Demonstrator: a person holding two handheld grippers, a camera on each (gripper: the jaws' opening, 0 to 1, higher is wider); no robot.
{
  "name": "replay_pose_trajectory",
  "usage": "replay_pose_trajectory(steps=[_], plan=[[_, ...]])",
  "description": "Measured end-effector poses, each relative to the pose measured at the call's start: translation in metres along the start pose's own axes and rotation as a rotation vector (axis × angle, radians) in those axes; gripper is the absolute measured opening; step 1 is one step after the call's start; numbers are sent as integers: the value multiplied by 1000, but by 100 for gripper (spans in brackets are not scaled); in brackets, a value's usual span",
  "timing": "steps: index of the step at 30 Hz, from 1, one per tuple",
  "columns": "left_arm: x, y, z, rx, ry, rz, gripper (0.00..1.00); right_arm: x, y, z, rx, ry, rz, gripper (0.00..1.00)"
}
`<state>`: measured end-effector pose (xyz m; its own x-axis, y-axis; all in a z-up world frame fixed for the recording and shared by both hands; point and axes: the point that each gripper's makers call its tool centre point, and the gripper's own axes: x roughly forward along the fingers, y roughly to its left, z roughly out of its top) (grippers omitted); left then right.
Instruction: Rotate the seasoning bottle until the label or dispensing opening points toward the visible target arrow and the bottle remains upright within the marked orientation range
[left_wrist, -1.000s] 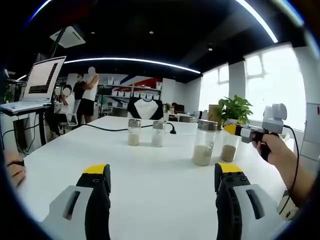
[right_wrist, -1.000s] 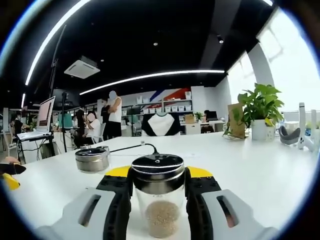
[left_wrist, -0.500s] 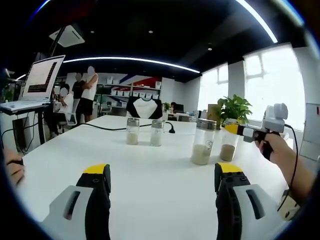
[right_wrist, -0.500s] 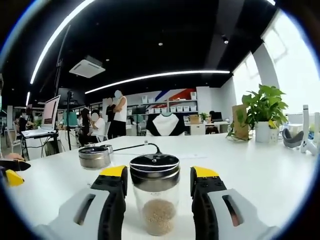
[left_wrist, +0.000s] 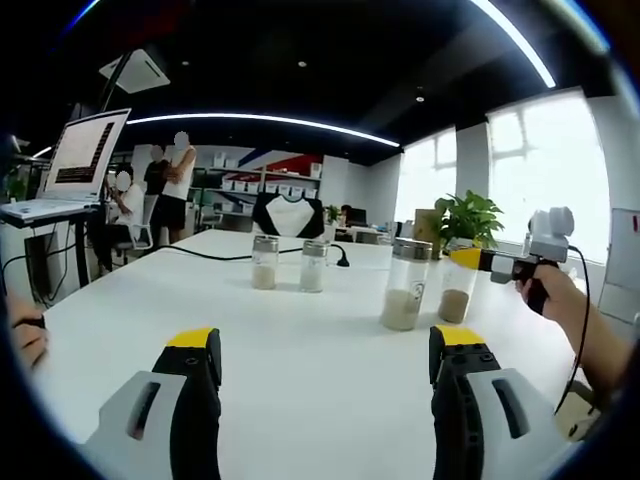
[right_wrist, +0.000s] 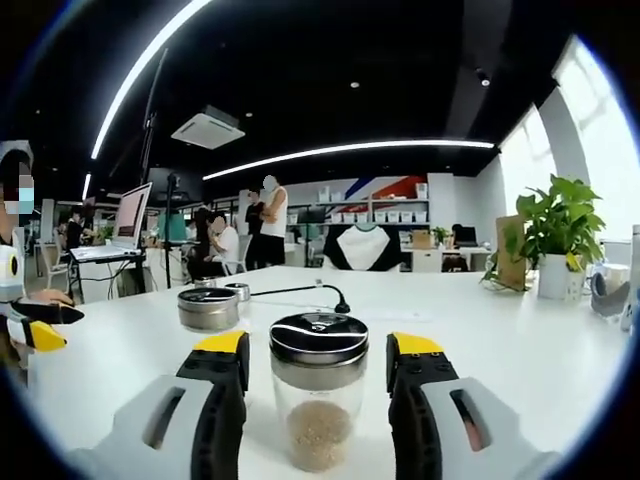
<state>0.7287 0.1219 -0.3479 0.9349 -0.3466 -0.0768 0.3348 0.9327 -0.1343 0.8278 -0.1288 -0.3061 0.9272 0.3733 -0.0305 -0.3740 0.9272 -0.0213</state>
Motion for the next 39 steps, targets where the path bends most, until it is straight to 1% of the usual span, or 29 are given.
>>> replay_pose_trajectory(steps=[4, 5, 6, 7, 10, 11, 12, 15, 17, 19, 20, 22, 23, 25, 26, 29, 31, 33, 34, 37, 38, 39], plan=[[-1, 1, 1, 1, -2, 4, 90, 1, -2, 2, 0, 7, 38, 56], [-1, 2, 1, 2, -2, 5, 90, 1, -1, 2, 1, 6, 55, 56], [-1, 2, 1, 2, -1, 6, 90, 2, 1, 3, 18, -1, 93, 57], [-1, 3, 1, 2, -2, 7, 90, 2, 2, 4, 34, -8, 112, 57], [-2, 4, 3, 4, -5, 11, 90, 2, 0, 5, 2, 3, 157, 57], [-2, 5, 4, 4, -7, 14, 90, 2, 2, 6, 4, 1, 178, 57], [-3, 5, 4, 4, -7, 14, 90, 2, 6, 6, 21, 4, 222, 56], [-2, 4, 3, 4, -3, 13, 90, 2, 9, 5, 95, 7, 271, 56], [-2, 2, 2, -1, -2, 8, 90, 3, 8, 5, 68, 9, 288, 56], [-2, 2, 2, 0, -2, 7, 90, 2, 12, 6, 37, 6, 336, 56], [-2, 2, 2, 2, -2, 9, 90, 2, 14, 4, 40, 19, 370, 56], [-2, 3, 2, -2, 1, 10, 90, 2, 15, 4, 46, 25, 409, 57], [-2, 3, 2, -5, 1, 10, 90, 2, 16, 4, 46, 26, 440, 57], [-2, 4, 2, -4, 0, 12, 90, 2, 14, 5, 49, 27, 461, 57], [-2, 4, 3, -3, -1, 13, 90, 1, 16, 6, 41, 25, 493, 57], [-2, 4, 2, -3, 0, 16, 90, 0, 17, 6, 27, 31, 535, 58], [-1, 4, 2, -2, 1, 14, 90, 2, 17, 6, 52, 33, 546, 58], [0, 2, 1, 11, 0, 20, 90, 2, 21, 8, 62, 9, 583, 58], [0, 2, 2, 25, -5, 25, 90, 2, 23, 7, 61, 20, 596, 58], [0, -1, 3, 0, -9, 3, 90, 3, 25, 5, 35, 32, 627, 58], [0, 0, 3, 6, -7, 7, 90, 2, 27, 4, 33, 38, 654, 58], [0, 1, 3, 12, -7, 13, 90, 2, 29, 4, 51, 40, 679, 58]])
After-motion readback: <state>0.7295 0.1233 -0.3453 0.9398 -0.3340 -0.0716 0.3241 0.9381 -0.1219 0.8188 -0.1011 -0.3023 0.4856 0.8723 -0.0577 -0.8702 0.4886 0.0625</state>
